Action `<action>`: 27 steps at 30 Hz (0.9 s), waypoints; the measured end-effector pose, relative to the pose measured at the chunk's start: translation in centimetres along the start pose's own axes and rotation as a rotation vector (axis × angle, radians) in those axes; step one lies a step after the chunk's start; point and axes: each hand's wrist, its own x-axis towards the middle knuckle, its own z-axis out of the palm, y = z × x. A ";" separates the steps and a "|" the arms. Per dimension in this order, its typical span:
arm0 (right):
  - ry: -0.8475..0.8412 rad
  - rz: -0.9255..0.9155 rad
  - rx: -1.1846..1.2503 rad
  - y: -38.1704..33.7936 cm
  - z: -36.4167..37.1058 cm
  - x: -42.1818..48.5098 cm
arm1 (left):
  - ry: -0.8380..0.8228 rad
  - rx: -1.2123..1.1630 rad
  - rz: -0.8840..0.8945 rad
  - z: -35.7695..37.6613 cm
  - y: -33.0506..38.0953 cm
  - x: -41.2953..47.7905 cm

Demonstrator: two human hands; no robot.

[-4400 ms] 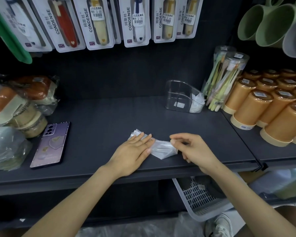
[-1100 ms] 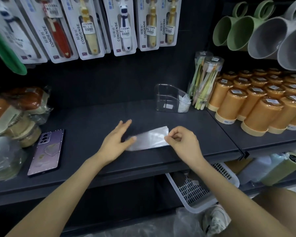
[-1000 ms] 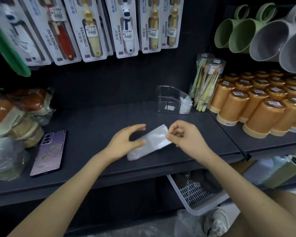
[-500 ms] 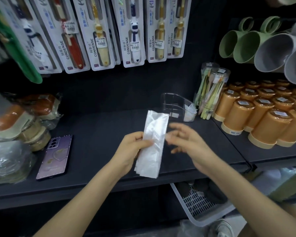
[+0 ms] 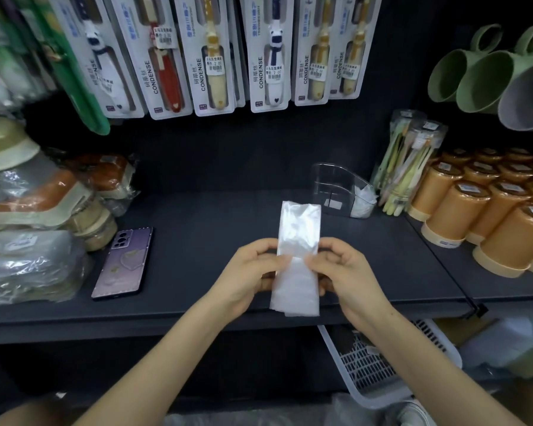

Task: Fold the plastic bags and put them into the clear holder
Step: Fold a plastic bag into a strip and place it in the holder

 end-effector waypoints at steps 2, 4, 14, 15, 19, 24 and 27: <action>-0.014 -0.009 0.021 -0.2 0.0 -0.1 | -0.015 -0.009 0.004 -0.1 0.1 -0.1; -0.035 -0.011 0.054 -0.5 0.0 -0.2 | -0.021 -0.030 0.014 0.0 0.3 -0.2; -0.110 -0.300 -0.122 -1.4 -0.1 -0.4 | -0.112 -0.130 -0.167 -0.1 2.0 -0.5; -0.124 -0.309 -0.159 -1.4 -0.1 -0.4 | -0.139 -0.067 -0.157 -0.2 2.1 -0.5; -0.282 -0.216 -0.170 -1.7 -1.5 -0.2 | -0.141 0.110 -0.091 -0.8 2.2 -0.2; -0.283 0.050 -0.176 -2.6 -2.5 0.2 | -0.174 0.263 0.022 -0.8 2.4 0.2; -0.224 0.027 -0.301 -2.3 -1.8 0.6 | -0.152 0.266 0.067 -0.4 2.4 0.7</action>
